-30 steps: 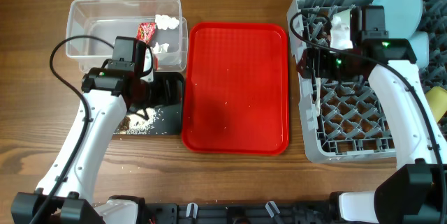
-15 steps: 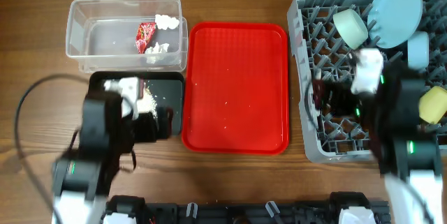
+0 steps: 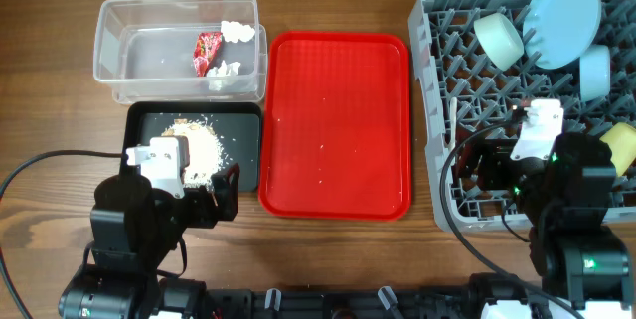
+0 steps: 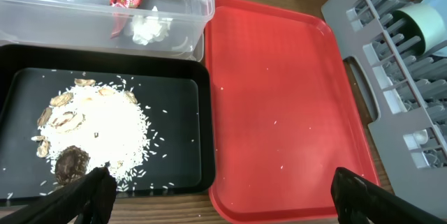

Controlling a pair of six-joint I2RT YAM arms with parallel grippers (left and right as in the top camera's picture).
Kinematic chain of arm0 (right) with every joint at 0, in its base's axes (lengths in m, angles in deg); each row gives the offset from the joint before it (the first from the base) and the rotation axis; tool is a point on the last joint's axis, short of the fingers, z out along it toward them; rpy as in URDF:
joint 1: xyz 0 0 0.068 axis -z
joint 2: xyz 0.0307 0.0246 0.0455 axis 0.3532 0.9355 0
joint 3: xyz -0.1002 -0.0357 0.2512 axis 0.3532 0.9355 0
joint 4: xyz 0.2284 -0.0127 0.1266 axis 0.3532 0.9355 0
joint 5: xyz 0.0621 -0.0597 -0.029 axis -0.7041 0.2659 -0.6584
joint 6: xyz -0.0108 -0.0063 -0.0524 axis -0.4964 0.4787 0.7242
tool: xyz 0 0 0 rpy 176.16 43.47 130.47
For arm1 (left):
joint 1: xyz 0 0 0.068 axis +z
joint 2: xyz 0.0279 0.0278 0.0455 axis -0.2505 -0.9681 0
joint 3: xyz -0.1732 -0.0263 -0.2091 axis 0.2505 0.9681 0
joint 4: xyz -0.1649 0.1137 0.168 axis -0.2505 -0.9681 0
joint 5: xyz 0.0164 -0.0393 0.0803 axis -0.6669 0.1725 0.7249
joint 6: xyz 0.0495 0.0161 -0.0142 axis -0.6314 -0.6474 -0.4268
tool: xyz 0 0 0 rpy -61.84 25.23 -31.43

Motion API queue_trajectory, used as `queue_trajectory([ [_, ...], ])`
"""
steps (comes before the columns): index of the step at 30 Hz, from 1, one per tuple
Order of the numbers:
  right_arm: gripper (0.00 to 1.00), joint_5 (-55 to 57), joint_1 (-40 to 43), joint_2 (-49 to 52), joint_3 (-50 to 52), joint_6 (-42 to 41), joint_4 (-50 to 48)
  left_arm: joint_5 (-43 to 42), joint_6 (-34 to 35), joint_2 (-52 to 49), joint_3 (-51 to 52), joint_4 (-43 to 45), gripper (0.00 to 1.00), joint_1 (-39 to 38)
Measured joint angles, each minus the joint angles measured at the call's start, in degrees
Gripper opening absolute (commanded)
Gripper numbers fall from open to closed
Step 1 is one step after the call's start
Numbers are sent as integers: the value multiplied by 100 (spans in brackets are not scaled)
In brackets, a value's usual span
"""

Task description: Sort waste into correct bins and load items into the dishwasher rack

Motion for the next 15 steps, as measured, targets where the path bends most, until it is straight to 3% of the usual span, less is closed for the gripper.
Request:
queue_trajectory([
  [9, 100, 37, 0, 490, 7, 2, 9, 0, 0, 0, 2, -15, 100, 0],
  [15, 100, 396, 0, 205, 170, 133, -9, 0, 0, -11, 2, -15, 100, 0],
])
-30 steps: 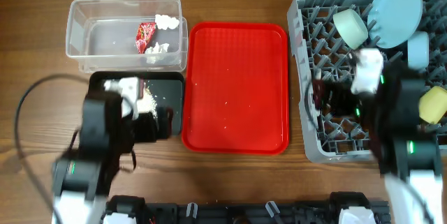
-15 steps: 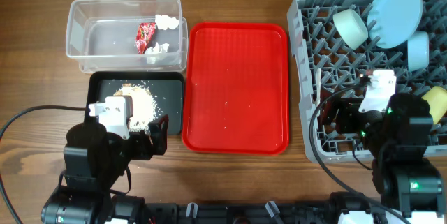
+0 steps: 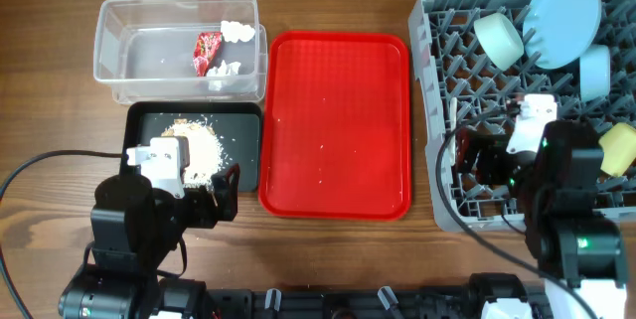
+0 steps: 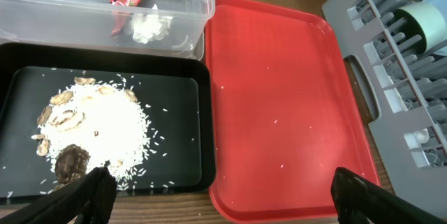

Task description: Sort waste into correct bins and load items into the dishwasher rack

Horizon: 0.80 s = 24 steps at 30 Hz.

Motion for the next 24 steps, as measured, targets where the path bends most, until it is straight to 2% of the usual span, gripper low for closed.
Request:
queue_trajectory([
  [5, 100, 138, 0, -1198, 673, 24, -363, 0, 0, -4, 2, -4, 100, 0],
  [13, 100, 127, -306, -3300, 2715, 46, -3220, 0, 0, -9, 7, -15, 100, 0],
  [19, 100, 125, -426, -4096, 3960, 44, -4614, 2, 0, -11, 11, -17, 100, 0],
  [24, 100, 127, -426, -4162, 4592, 46, -5436, 0, 0, -11, 11, -17, 100, 0],
])
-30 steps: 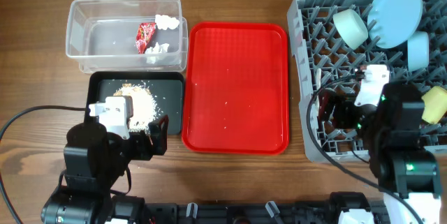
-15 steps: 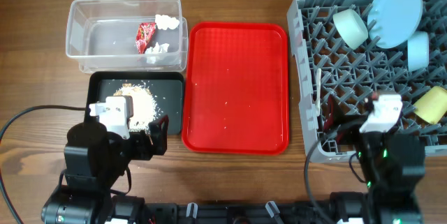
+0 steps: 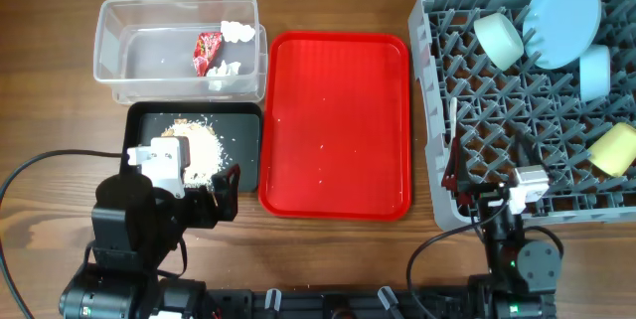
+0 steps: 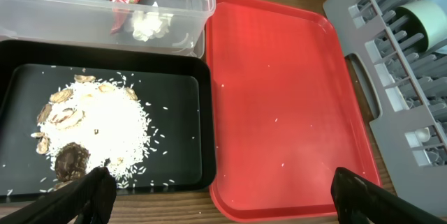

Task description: Sort waste into correct bins and load items into the dishwasher rack

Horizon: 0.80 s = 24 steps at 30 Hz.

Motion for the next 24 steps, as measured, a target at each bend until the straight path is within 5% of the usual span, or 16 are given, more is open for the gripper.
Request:
queue_trajectory([
  [5, 100, -4, 31, -24, 92, 0, 1005, 0, 0, 0, 0, 0, 100, 0],
  [24, 100, -2, 33, -24, 92, 0, 997, 0, 0, 0, 0, 0, 100, 0],
])
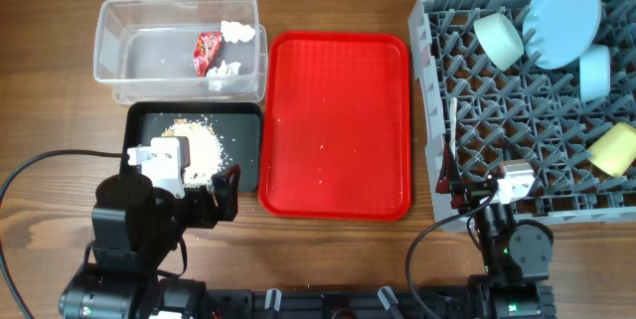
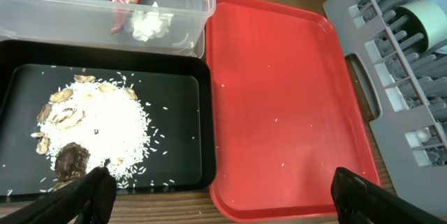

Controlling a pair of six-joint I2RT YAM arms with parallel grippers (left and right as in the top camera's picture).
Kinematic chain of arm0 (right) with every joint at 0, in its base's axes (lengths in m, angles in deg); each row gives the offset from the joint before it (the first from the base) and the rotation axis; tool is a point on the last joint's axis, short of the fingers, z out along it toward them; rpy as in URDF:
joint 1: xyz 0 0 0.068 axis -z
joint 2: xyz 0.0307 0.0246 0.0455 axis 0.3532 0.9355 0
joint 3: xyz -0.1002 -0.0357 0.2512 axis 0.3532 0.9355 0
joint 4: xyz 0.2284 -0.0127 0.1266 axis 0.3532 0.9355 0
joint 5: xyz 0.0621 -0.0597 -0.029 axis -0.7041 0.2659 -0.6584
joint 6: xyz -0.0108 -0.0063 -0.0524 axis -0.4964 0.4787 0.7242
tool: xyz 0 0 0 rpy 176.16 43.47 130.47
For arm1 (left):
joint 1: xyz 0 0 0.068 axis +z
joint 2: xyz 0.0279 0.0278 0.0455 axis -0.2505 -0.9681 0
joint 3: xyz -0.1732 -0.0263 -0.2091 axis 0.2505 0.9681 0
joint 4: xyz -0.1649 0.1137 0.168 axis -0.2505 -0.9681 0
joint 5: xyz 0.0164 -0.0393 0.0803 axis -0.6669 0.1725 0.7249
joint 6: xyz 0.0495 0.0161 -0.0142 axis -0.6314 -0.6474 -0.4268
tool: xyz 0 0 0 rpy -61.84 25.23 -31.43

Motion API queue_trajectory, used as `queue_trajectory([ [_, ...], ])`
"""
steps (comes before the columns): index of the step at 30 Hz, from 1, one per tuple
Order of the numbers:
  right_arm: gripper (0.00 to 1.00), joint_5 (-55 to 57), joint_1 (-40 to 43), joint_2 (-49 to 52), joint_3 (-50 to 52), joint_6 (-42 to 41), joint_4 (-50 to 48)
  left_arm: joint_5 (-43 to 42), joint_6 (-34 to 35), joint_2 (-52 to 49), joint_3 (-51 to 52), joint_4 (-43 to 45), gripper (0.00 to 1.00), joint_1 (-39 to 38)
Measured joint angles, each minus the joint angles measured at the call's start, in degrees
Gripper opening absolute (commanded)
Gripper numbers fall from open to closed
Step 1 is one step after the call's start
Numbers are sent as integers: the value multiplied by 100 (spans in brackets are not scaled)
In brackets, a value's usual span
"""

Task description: Sort waste into correct bins and load items into the dishwasher rack

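The grey dishwasher rack (image 1: pixel 467 80) holds a pale green cup (image 1: pixel 497 39), a blue plate (image 1: pixel 562 6), a light blue cup (image 1: pixel 594 71) and a yellow cup (image 1: pixel 616 148). A clear bin (image 1: pixel 129 56) contains a red wrapper (image 1: pixel 207 51) and white tissue (image 1: pixel 237 31). Rice and food scraps (image 2: pixel 91 126) lie in the black tray (image 2: pixel 181 98). The red tray (image 1: pixel 338 120) carries only stray grains. My left gripper (image 2: pixel 223 206) hangs open over the front edges of both trays, holding nothing. My right gripper (image 1: pixel 459 185) sits folded back at the rack's front left corner, its jaws unclear.
A white utensil (image 1: pixel 453 125) stands along the rack's left edge. The rack's handle (image 2: pixel 360 91) lies close to the red tray's right rim. Bare wooden table shows behind the trays and at the left.
My right arm has shifted slightly to the left at the rack's front edge. The left arm and all objects are as before.
My right arm first reached over the rack's front right area beside the yellow cup and stayed there a moment later. Then it stood pulled back to the rack's front edge, where it remains. The left gripper stayed open and still throughout.
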Motion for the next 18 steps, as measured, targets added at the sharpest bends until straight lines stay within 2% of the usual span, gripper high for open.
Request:
queue_trajectory([
  [18, 100, -2, 0, 0, 0, 0, 0, 20, 0, 205, 114, 57, 100, 190],
])
